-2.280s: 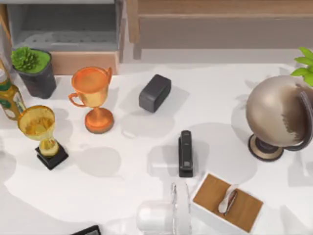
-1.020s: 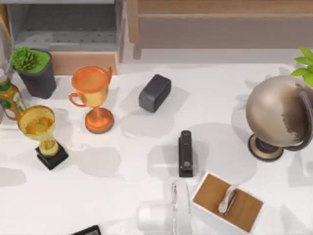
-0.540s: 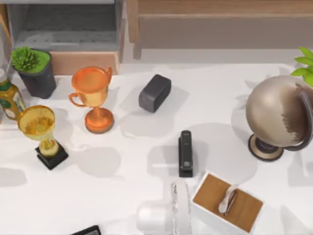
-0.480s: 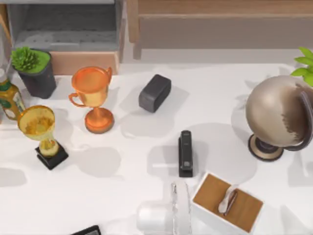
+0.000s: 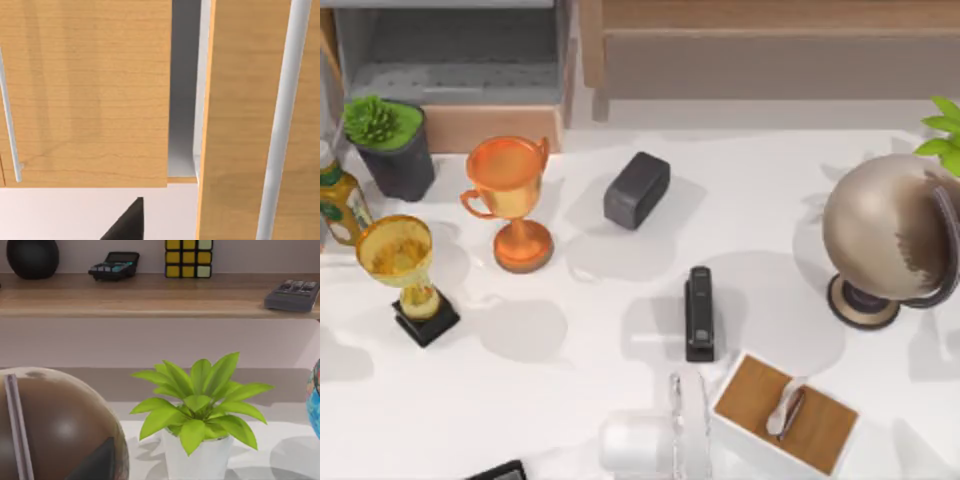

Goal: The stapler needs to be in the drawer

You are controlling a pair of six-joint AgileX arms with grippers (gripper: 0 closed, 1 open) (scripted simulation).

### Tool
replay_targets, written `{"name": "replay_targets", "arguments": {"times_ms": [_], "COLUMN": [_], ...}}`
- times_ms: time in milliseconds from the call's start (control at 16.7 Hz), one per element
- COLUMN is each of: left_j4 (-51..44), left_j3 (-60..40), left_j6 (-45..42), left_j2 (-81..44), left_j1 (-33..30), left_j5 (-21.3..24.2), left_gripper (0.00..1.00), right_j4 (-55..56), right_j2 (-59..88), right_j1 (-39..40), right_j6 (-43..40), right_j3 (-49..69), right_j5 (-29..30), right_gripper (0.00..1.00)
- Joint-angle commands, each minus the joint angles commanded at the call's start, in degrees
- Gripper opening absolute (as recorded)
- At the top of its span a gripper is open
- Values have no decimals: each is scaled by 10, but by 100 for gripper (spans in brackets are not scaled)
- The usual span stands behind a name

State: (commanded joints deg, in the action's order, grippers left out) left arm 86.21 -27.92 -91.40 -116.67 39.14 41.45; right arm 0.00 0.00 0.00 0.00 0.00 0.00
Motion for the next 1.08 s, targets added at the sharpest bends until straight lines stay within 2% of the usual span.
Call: {"name": "replay_targets", "arguments": {"times_ms": [480, 780, 1080], "left_j4": [1, 21, 18], "left_j3": [1, 34, 29], "left_j6": [0, -2, -1], "left_j2": [1, 12, 14], "left_j1": [1, 28, 28], "left_j5": [1, 28, 24], "left_gripper": [100, 100, 100], "right_j4": [0, 0, 0], "right_j2": [0, 0, 0], "right_j1": [0, 0, 0], "right_j6": [0, 0, 0], "right_j3": [0, 0, 0], "right_j5": [0, 0, 0], "right_gripper": [100, 100, 100]}}
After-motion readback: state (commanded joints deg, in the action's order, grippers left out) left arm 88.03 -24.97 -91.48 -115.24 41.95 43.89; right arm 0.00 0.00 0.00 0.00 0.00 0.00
